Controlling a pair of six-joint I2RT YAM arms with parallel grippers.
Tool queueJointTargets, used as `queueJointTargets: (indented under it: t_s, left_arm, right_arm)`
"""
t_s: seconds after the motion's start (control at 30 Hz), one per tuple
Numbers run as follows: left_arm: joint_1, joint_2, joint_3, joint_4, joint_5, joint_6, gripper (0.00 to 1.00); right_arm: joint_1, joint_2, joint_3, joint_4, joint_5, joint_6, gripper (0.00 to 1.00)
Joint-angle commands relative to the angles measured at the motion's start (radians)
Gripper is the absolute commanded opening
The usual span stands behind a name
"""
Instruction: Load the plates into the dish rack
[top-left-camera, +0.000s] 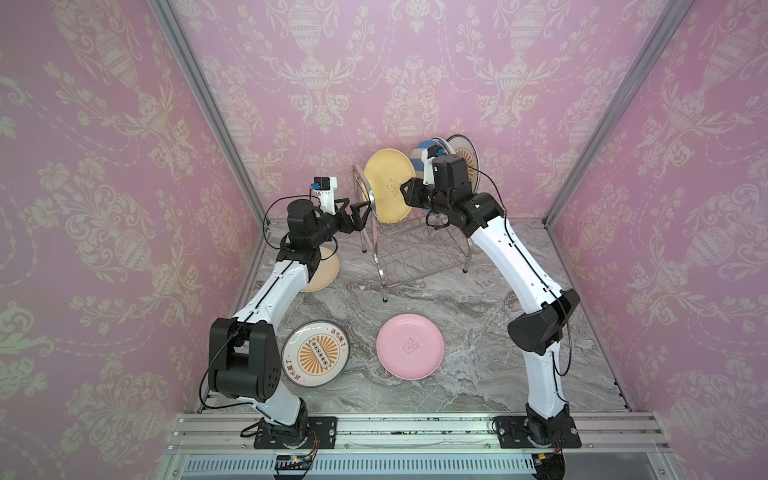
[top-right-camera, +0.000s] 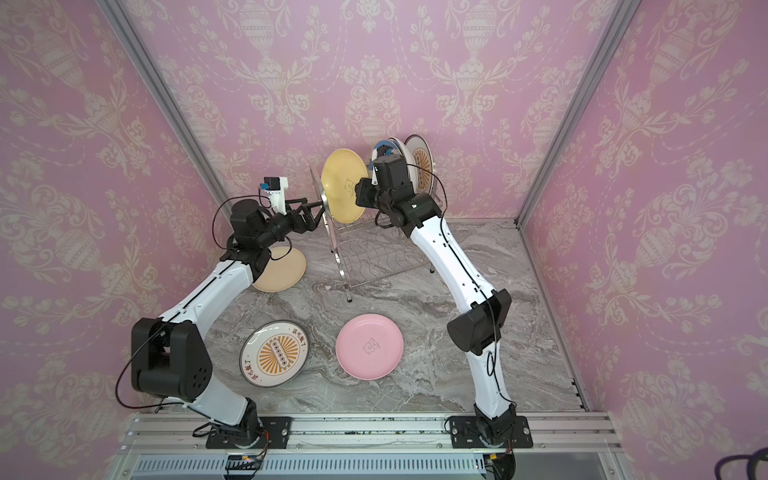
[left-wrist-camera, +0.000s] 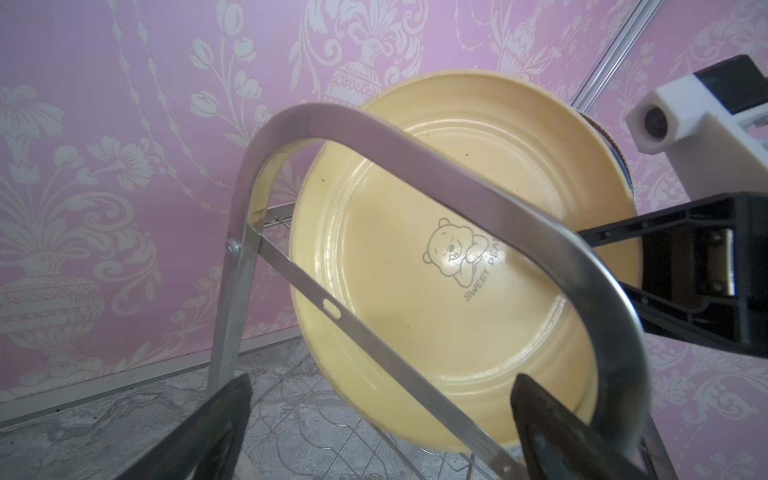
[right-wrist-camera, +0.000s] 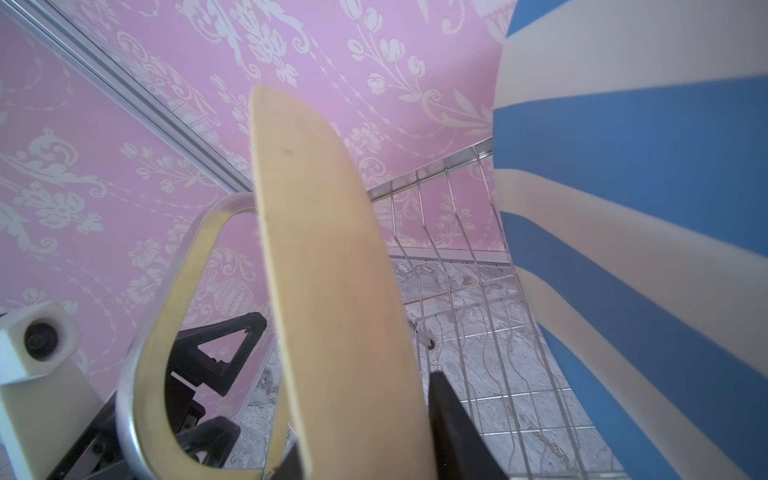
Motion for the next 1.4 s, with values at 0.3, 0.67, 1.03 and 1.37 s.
queueJointTargets:
  t_s: [0.3,0.67,1.03,1.37]
  left_arm:
    - [-0.015,-0.038,0.022,-0.016,0.037,0.022,0.99]
    - [-0.014,-0.085,0.011,-0.073,-0.007,0.073,0.99]
    - [-0.004,-0.11,-0.018,-0.111,-0.061,0.106,0.99]
    - [0.002,-0.114,-0.03,-0.128,-0.073,0.102,0.99]
  right_arm:
    - [0.053,-0.069,0.014,0.017,0.188,-0.127,0.05]
    - [0.09,-0.104,0.079,0.056,0.376,-0.308,0.0]
    - [0.13,-0.173,0.043,0.173,0.642,-0.58,0.0]
    - [0.132,-0.128,0.005,0.179,0.69,-0.626,0.0]
